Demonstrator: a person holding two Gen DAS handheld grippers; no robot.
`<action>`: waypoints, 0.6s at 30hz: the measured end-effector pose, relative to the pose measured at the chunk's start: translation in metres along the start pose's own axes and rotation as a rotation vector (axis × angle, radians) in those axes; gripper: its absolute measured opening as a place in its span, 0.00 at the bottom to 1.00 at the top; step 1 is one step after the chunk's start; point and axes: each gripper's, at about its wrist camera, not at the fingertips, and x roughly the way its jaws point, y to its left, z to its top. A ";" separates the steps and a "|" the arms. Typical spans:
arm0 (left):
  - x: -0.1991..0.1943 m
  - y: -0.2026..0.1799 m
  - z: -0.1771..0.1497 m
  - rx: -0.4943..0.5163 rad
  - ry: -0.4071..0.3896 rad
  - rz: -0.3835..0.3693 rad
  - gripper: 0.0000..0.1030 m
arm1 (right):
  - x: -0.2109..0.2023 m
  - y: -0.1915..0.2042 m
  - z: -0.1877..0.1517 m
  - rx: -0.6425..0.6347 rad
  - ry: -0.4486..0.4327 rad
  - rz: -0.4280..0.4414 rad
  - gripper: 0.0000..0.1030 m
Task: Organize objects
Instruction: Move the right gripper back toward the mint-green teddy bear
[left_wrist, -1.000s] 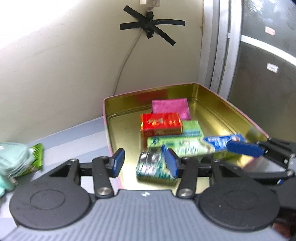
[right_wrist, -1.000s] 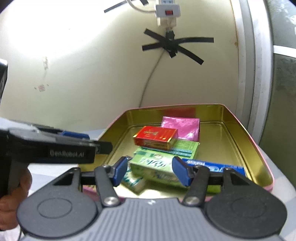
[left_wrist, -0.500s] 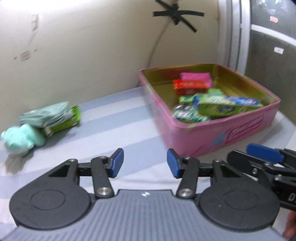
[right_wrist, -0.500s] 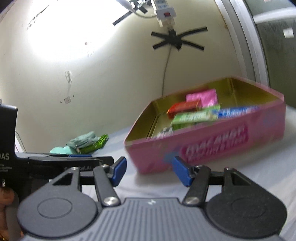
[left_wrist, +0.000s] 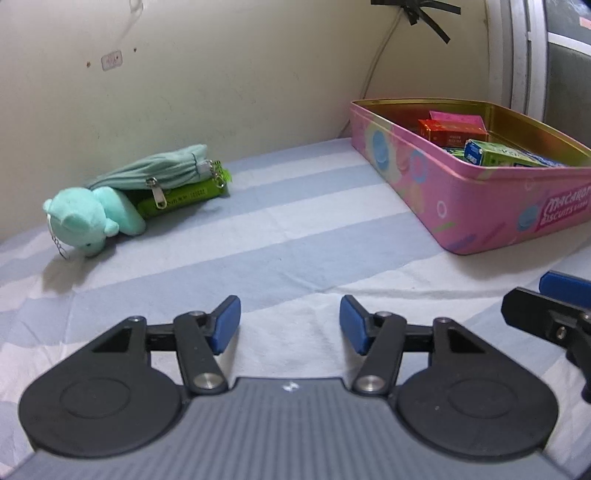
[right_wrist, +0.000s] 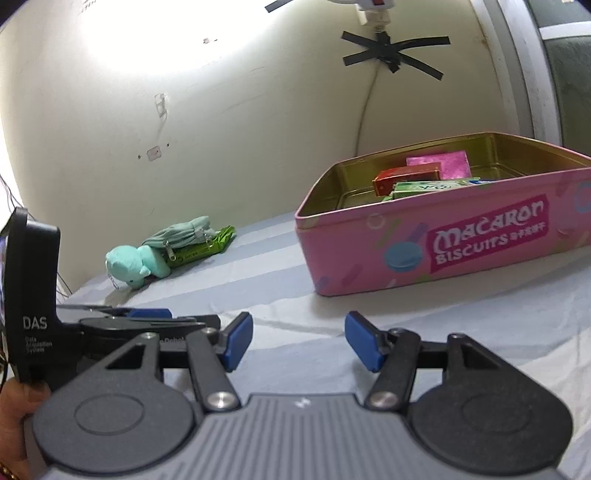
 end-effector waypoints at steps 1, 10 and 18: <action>0.000 0.000 -0.001 0.003 -0.007 0.000 0.60 | 0.001 0.001 -0.001 -0.006 0.001 -0.006 0.55; -0.002 0.006 -0.004 -0.028 -0.023 -0.027 0.61 | 0.001 0.004 -0.004 -0.038 -0.009 -0.009 0.63; -0.003 0.004 -0.005 -0.008 -0.034 -0.026 0.61 | 0.004 -0.001 -0.002 0.001 0.000 -0.002 0.63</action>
